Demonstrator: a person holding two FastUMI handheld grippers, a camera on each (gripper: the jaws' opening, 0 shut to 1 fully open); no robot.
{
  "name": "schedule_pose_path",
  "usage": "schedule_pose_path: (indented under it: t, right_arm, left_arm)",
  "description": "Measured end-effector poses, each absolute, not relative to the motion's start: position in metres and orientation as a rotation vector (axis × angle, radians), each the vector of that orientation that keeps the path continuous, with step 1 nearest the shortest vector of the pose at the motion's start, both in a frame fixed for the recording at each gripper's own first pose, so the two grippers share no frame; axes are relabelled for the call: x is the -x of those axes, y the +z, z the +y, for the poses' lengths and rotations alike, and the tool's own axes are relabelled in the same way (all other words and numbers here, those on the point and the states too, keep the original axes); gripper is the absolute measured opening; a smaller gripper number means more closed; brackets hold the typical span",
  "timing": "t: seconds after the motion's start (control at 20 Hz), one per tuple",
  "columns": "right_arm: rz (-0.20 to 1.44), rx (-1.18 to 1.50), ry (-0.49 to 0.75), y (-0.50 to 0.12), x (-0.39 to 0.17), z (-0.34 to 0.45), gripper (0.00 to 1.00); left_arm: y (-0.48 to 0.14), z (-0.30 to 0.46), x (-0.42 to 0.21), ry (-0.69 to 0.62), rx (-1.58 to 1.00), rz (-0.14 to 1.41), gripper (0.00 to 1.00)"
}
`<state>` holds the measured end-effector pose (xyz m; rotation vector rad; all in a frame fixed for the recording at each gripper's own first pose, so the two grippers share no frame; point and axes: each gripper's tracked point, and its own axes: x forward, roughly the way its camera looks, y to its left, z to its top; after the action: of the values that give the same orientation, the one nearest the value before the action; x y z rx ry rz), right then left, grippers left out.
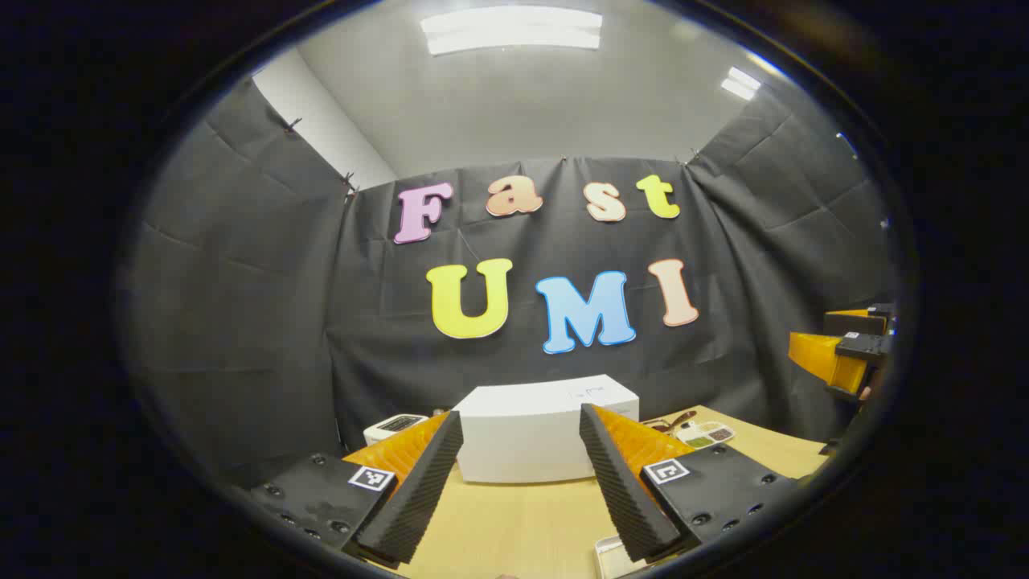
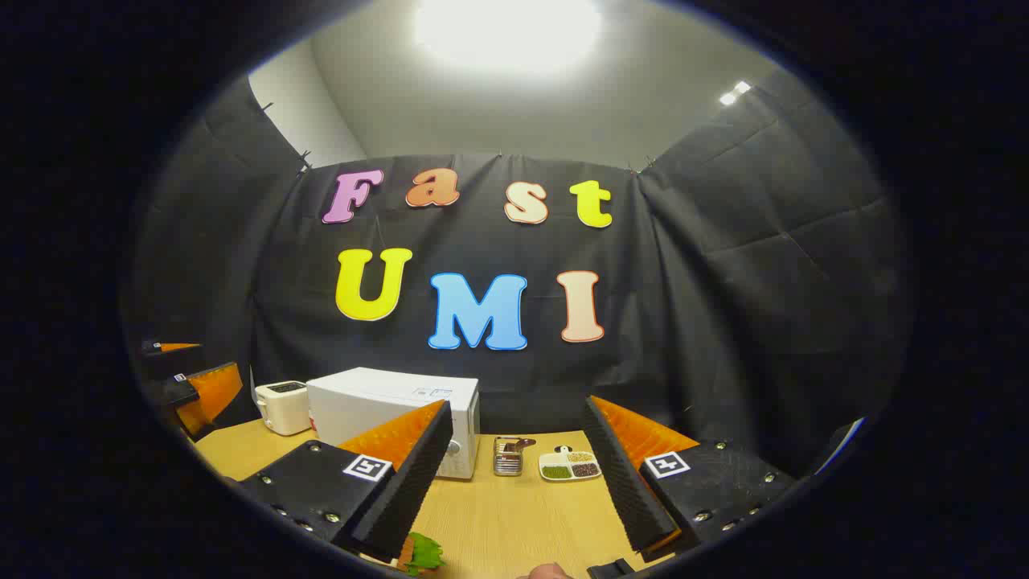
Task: Open the microwave oven with the left hand, put the food in, and close the microwave oven.
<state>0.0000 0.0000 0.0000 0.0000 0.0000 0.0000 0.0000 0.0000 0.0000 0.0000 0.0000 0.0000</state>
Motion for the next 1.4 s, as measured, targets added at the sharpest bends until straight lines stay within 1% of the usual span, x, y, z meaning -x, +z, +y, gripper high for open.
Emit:
schedule_pose_path:
  t: [0.2,0.25,0.35,0.65,0.7,0.75,0.8,1.15,1.4]
  right_arm:
    - [-0.022,0.004,-0.01,0.008,-0.004,-0.008,0.98]
    - [-0.023,0.006,-0.009,0.007,-0.005,-0.009,0.98]
    - [-0.022,0.007,-0.004,0.007,-0.006,-0.008,0.98]
    - [-0.006,0.017,0.024,0.001,-0.011,-0.008,0.98]
    - [-0.007,0.022,0.027,0.0,-0.012,-0.008,0.98]
    - [-0.009,0.025,0.031,0.0,-0.014,-0.008,0.98]
    - [-0.011,0.027,0.035,0.001,-0.017,-0.009,0.98]
    - [-0.01,0.032,0.078,-0.005,-0.031,-0.019,0.98]
    - [-0.005,0.007,0.124,-0.007,-0.034,-0.025,0.98]
  left_arm:
    - [0.004,0.0,-0.002,0.01,0.004,-0.007,0.93]
    - [0.002,0.001,-0.002,0.013,0.007,-0.005,0.93]
    - [0.002,0.003,-0.002,0.023,0.009,-0.005,1.0]
    - [0.004,0.0,-0.005,0.037,0.014,-0.012,1.0]
    - [0.004,-0.001,-0.006,0.039,0.017,-0.011,0.97]
    - [0.003,-0.003,-0.006,0.04,0.019,-0.011,0.97]
    - [0.003,-0.006,-0.006,0.041,0.019,-0.008,1.0]
    - [0.001,-0.022,-0.013,0.055,0.043,-0.003,1.0]
    - [0.012,-0.019,-0.015,0.088,-0.029,-0.038,1.0]
